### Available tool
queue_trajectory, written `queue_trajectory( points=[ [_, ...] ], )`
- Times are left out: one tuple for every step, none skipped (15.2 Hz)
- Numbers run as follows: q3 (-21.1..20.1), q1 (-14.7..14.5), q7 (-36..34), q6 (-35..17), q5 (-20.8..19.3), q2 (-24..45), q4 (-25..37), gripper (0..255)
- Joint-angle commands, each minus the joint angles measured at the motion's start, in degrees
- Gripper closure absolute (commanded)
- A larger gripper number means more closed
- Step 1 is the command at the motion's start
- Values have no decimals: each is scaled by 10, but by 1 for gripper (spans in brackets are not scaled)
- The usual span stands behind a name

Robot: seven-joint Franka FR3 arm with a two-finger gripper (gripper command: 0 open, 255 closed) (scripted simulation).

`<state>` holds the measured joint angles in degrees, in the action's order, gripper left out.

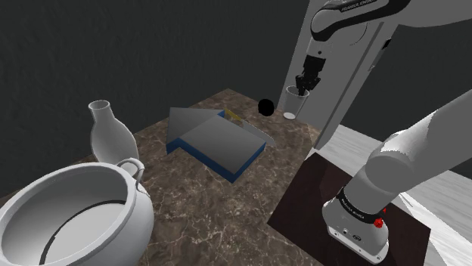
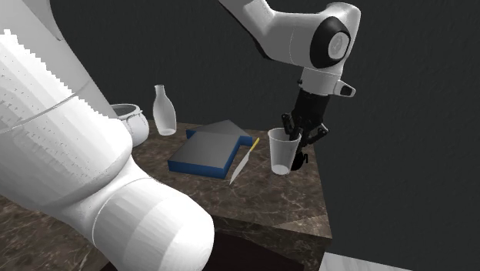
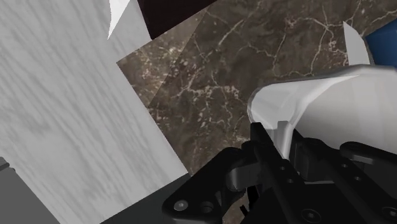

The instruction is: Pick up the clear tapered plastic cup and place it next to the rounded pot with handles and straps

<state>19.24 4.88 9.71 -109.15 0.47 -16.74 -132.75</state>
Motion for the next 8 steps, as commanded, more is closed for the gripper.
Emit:
queue_trajectory(
  points=[
    [-1,0,-2,16,-1,-6,10,255],
    [-2,0,-3,24,-2,-8,16,255],
    [-3,0,-4,32,-2,-10,22,255],
    [-3,0,-5,40,-2,-12,28,255],
    [-4,0,-6,48,-3,-14,34,255],
    [-4,0,-7,55,-3,-15,41,255],
    [-5,0,-8,63,-3,-17,47,255],
    [-6,0,-9,71,-3,-18,54,255]
  ],
)
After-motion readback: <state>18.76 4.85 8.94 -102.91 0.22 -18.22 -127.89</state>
